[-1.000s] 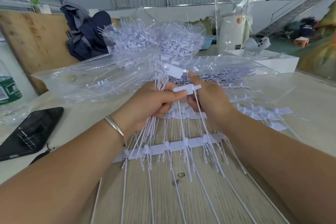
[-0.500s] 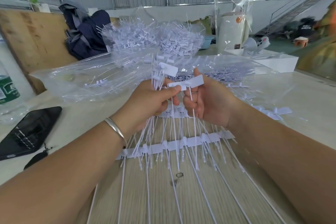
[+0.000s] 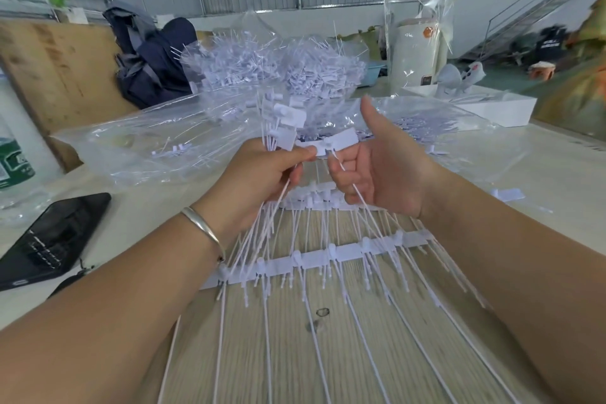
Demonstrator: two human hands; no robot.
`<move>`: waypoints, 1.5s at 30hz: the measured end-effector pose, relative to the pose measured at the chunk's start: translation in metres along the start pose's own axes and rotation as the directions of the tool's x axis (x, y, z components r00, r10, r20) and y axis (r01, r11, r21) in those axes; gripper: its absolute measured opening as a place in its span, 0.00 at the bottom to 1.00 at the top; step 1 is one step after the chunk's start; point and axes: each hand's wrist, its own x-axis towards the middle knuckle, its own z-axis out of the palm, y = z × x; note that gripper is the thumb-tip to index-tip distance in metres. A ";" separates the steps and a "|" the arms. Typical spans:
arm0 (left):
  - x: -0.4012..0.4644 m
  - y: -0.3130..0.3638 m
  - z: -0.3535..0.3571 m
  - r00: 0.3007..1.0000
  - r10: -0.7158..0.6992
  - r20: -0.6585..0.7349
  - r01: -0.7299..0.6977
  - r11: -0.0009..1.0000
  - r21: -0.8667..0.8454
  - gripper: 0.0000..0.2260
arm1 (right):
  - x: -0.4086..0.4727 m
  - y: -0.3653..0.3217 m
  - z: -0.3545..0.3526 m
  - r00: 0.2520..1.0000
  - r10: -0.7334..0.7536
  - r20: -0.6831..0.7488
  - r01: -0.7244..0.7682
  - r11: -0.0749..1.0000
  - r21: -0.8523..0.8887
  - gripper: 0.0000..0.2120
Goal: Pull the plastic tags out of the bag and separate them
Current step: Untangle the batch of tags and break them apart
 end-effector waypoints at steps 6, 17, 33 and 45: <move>-0.002 -0.001 0.002 0.994 0.014 0.104 -0.013 1.000 -0.011 0.09 | 0.001 0.009 0.009 0.992 -0.086 -0.095 0.064 0.974 -0.218 0.25; 0.001 0.009 -0.007 0.910 -0.062 0.411 0.047 0.998 0.046 0.10 | -0.003 0.002 -0.002 0.993 -0.045 0.106 0.080 0.933 -0.350 0.25; -0.008 0.010 0.023 0.959 0.280 -0.033 -0.214 0.798 0.564 0.20 | 0.005 0.015 0.008 0.918 -0.351 -0.183 0.258 0.882 -0.395 0.20; -0.011 0.017 0.036 0.850 0.525 -0.039 -0.455 0.770 0.447 0.16 | 0.004 -0.003 0.004 0.868 -0.458 -0.192 0.478 0.875 0.076 0.20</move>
